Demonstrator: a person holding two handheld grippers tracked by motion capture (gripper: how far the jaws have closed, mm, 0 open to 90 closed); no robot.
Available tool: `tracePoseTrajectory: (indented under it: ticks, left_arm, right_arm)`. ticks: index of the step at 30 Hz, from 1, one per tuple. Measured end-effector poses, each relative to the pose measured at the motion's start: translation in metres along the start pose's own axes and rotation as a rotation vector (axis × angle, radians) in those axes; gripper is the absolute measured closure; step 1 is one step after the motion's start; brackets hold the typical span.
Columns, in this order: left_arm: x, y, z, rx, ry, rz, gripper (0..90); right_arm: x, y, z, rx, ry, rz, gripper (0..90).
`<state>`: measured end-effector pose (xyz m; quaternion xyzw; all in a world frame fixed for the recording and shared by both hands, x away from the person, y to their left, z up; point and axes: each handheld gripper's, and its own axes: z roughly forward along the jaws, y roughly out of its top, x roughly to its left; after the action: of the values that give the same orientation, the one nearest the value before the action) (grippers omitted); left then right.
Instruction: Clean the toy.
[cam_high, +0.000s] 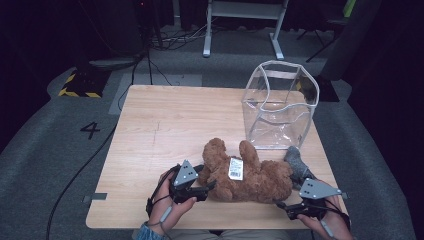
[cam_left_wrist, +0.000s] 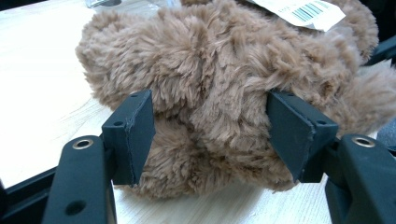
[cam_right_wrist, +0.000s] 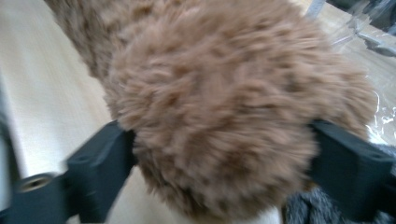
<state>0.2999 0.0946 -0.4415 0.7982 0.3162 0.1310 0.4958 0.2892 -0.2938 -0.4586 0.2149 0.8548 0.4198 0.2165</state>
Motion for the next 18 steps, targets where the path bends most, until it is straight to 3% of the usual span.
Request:
tracePoseTrajectory:
  ticks: [3,4,6,7,8,9,10,11,12,15,18]
  left_arm:
    - [0.000,0.001,0.001,-0.004,0.002,-0.001,34.4]
    - [-0.001,0.000,0.002,0.006,-0.001,0.007,34.6]
    - [-0.001,0.000,0.001,0.006,-0.001,0.007,34.6]
    - [-0.001,0.000,0.001,0.004,-0.002,0.002,34.6]
    - [-0.001,0.000,0.001,0.004,-0.002,0.002,34.6]
    - [0.000,0.000,0.001,0.004,-0.001,0.005,34.6]
    - [0.000,0.000,0.001,0.004,-0.001,0.005,34.6]
    - [0.000,0.000,0.000,0.003,-0.002,0.004,34.5]
    - [0.001,0.000,-0.001,0.003,0.003,0.007,34.5]
    - [0.001,0.000,-0.006,-0.002,0.011,0.010,34.4]
    - [0.002,0.000,-0.017,-0.021,0.032,0.012,34.8]
  right_arm:
    - [0.007,0.002,0.013,0.034,-0.037,-0.052,6.1]
    - [0.010,0.004,0.017,0.042,-0.080,-0.073,17.5]
    - [0.008,0.005,0.018,0.041,-0.082,-0.085,21.4]
    - [0.006,0.007,0.020,0.049,-0.080,-0.068,33.9]
    - [0.006,0.007,0.020,0.049,-0.080,-0.068,33.9]
    - [0.003,0.010,0.019,0.056,-0.066,-0.065,48.3]
    - [0.003,0.010,0.019,0.056,-0.066,-0.065,48.3]
    - [0.002,0.013,0.016,0.072,-0.035,-0.059,62.4]
    - [0.000,0.015,0.016,0.066,-0.019,-0.069,66.7]
    - [-0.003,0.017,0.014,0.061,0.021,-0.064,71.7]
    - [-0.005,0.022,0.008,0.046,0.102,0.000,74.1]
